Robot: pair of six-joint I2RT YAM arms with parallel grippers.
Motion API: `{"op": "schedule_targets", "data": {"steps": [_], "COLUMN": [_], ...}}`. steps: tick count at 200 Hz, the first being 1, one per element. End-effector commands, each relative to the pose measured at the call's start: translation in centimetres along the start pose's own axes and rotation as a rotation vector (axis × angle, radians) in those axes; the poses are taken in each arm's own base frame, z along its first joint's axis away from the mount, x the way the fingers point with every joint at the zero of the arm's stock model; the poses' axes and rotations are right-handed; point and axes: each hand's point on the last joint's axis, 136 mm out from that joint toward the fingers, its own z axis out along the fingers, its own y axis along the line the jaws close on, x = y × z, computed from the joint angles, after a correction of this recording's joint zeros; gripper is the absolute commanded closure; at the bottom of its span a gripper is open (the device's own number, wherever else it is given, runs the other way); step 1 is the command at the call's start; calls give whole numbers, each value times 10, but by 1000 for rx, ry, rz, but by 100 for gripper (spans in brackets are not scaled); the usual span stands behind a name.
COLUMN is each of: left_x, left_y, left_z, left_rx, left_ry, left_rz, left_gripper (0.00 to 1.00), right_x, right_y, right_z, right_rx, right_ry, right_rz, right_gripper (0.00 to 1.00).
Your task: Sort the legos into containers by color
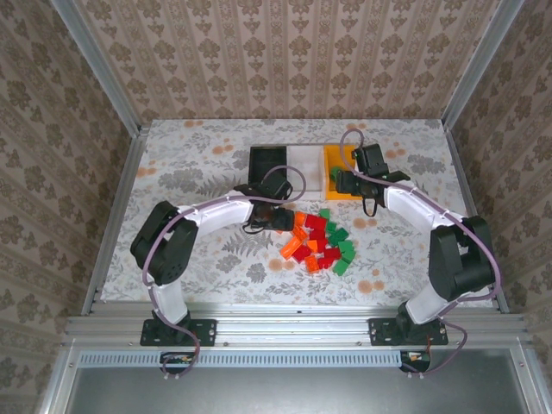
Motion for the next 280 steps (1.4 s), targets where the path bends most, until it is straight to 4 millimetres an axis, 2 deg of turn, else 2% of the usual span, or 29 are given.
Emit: {"op": "schedule_targets", "data": {"steps": [1,21,67,109,176,219,280], "left_x": [6,7,10,8,-5,-13,-20], "left_y": [12,11,-3,12,24,24,21], "left_z": [3,6,20,28,35,32,13], "left_rx": [-60,-26,53,2,-14,-12,-4], "left_ry": [27,28,57,74,55,37,-1], "left_rz": [84,74,128,111,85,65,60], "left_gripper": [30,34,33,35,50,58,59], "right_x": [-15,-16,-11,-11,-10,-10,-11], "right_y": [4,1,-12,-18,-16,-16,-15], "right_z": [-8,-8,-2,-4,-3,-3,-2], "right_rx": [-36,-29,-14,-12,-25,-23,-31], "right_ry": [-70,-78,-78,-95,-92,-94,-97], "right_rz": [26,30,58,74,74,70,69], "right_gripper": [42,43,43,44,45,45,46]}}
